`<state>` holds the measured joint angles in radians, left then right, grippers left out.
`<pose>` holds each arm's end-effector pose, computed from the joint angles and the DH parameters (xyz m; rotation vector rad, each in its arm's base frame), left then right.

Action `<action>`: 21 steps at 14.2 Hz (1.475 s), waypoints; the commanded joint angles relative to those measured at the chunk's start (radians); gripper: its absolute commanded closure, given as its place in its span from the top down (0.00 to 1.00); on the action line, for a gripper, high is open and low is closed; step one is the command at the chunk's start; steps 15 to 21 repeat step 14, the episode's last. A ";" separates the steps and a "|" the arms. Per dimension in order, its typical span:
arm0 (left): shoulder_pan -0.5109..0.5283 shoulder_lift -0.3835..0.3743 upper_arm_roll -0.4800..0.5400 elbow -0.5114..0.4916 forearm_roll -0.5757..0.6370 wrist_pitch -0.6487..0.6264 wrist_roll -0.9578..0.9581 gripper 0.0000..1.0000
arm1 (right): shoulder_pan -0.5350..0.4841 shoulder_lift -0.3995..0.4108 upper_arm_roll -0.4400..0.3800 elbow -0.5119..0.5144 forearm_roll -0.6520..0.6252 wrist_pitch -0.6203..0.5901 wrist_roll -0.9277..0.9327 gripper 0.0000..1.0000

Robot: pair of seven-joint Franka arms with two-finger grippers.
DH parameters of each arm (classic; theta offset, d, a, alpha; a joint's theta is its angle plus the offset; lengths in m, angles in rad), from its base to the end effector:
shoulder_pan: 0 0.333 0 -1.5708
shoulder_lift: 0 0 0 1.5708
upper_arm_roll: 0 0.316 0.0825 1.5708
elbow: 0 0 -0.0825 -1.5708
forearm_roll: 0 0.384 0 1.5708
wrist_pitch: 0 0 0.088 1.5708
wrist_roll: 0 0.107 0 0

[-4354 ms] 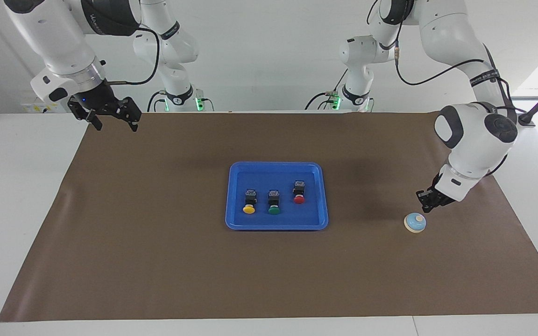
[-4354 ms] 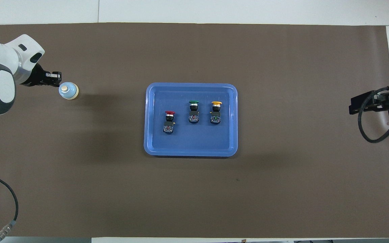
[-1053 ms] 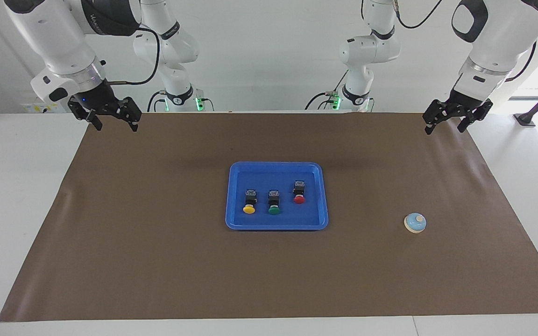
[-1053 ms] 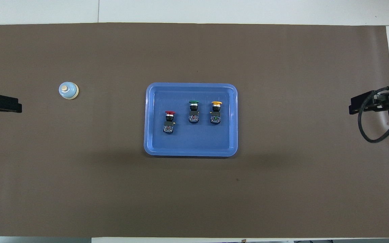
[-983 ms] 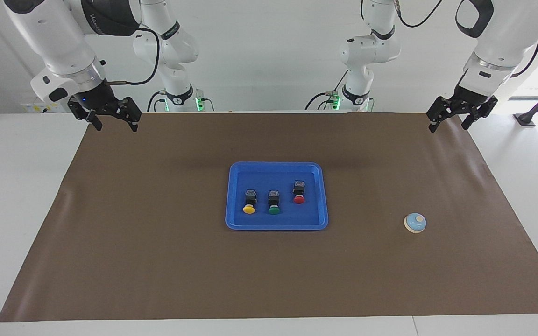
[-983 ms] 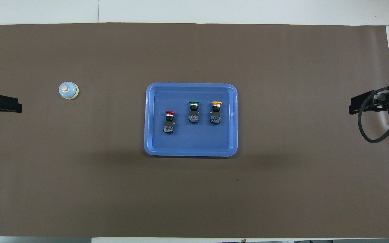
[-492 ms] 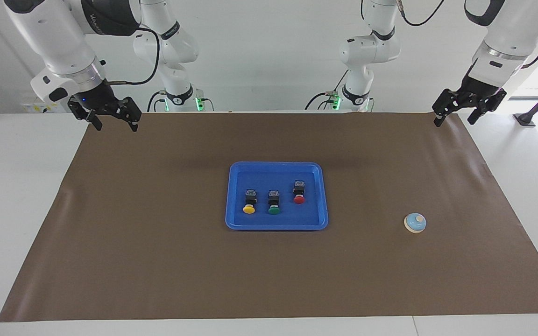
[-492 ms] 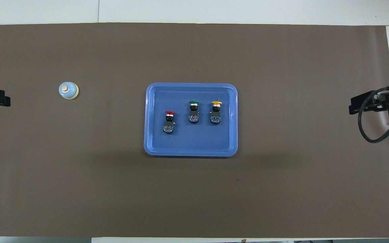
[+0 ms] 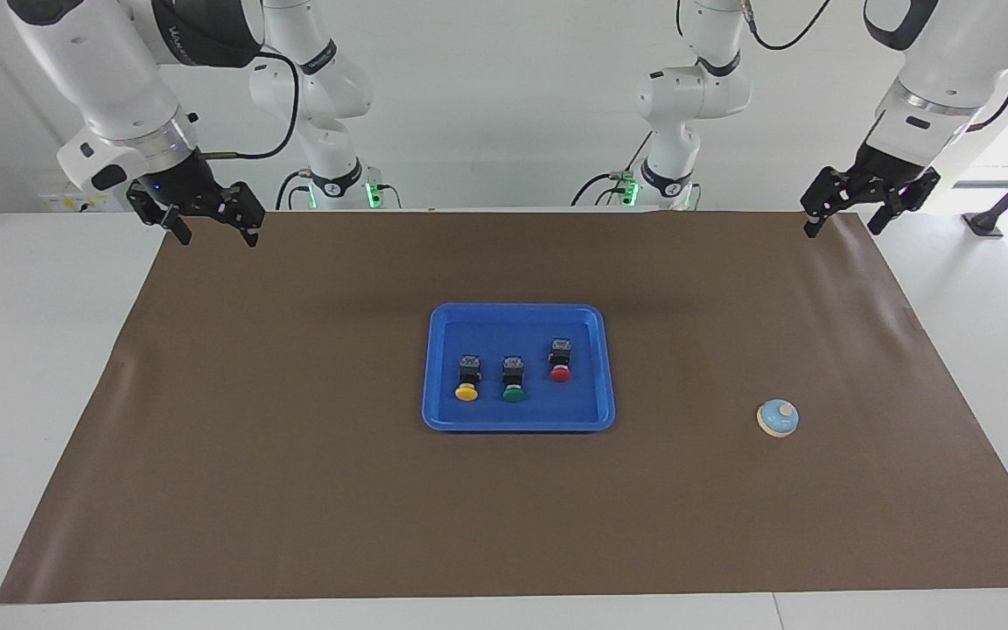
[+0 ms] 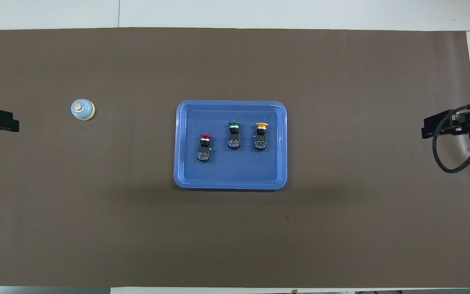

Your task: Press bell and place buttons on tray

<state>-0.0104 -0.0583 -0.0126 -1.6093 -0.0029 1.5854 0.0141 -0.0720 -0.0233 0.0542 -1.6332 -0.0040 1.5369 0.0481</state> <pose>0.5377 -0.0129 0.6394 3.1383 -0.0582 0.0540 0.5419 -0.0097 0.6051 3.1314 -0.1033 -0.1143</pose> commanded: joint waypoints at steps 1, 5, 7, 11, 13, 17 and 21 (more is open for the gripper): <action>-0.017 0.003 0.014 0.023 -0.009 -0.045 -0.005 1.00 | -0.009 -0.015 0.007 -0.020 0.001 0.015 -0.011 1.00; -0.016 0.002 0.014 0.025 -0.011 -0.074 -0.005 1.00 | -0.009 -0.015 0.007 -0.020 0.001 0.015 -0.011 1.00; -0.016 0.000 0.011 0.025 -0.015 -0.108 -0.005 1.00 | -0.009 -0.015 0.007 -0.020 0.001 0.015 -0.011 1.00; -0.019 -0.008 0.006 0.025 -0.017 -0.139 -0.005 1.00 | -0.009 -0.015 0.007 -0.020 0.001 0.015 -0.011 1.00; -0.019 -0.006 0.006 0.025 -0.023 -0.137 -0.005 1.00 | -0.009 -0.015 0.007 -0.020 0.001 0.015 -0.011 1.00; -0.019 -0.006 0.008 0.026 -0.025 -0.137 -0.003 1.00 | -0.009 -0.015 0.007 -0.020 0.001 0.015 -0.011 1.00; -0.019 -0.006 0.008 0.026 -0.025 -0.137 -0.003 1.00 | -0.009 -0.015 0.007 -0.020 0.001 0.015 -0.011 1.00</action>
